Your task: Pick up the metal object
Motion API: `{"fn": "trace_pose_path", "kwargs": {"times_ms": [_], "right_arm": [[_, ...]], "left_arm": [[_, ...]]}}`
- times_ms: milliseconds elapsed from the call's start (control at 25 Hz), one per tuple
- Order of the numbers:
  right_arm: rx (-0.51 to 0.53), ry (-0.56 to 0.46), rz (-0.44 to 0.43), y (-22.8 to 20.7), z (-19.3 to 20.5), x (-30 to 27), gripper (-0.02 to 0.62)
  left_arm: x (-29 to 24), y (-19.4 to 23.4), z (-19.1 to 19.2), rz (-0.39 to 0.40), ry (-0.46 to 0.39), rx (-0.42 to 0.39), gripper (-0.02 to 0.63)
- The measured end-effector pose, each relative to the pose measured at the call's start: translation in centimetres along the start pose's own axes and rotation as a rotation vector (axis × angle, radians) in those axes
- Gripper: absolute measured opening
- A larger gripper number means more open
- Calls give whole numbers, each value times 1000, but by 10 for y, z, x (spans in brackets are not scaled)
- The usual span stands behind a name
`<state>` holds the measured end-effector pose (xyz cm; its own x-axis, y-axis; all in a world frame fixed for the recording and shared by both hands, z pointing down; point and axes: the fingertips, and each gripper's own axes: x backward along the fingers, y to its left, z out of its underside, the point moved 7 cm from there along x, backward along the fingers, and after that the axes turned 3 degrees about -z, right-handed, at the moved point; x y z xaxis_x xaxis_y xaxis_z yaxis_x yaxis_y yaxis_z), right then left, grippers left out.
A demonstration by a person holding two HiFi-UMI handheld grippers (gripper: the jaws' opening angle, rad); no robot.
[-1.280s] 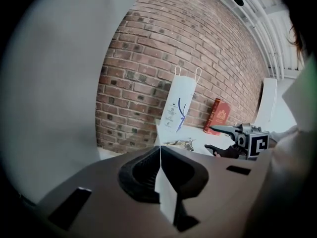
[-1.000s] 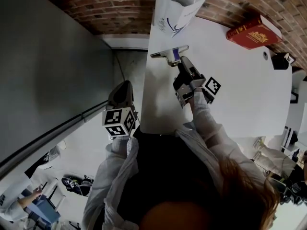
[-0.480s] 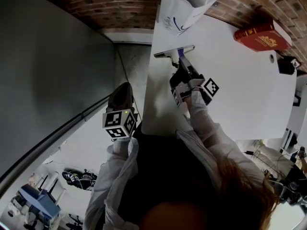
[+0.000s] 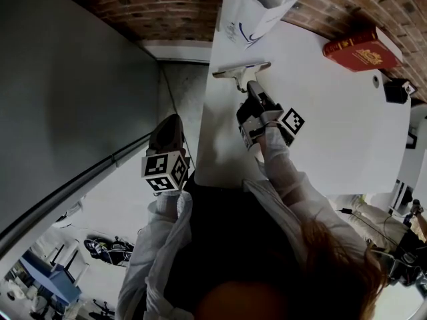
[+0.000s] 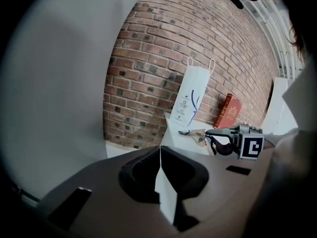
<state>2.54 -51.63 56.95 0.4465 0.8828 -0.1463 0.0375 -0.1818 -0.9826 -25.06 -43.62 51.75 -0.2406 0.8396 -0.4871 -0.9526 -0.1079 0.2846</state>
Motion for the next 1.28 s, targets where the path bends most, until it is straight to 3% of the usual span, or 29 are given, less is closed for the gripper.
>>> {"fn": "trace_pose_path", "kwargs": {"times_ms": [400, 1000, 1280], "right_arm": [[191, 74, -51, 31, 3, 27, 14], [370, 64, -84, 68, 17, 130, 14], [526, 90, -68, 83, 22, 186, 14]], "left_arm": [[34, -22, 4, 6, -47, -22, 21], [110, -59, 31, 23, -101, -56, 21], [142, -83, 39, 41, -143, -68, 21]]}}
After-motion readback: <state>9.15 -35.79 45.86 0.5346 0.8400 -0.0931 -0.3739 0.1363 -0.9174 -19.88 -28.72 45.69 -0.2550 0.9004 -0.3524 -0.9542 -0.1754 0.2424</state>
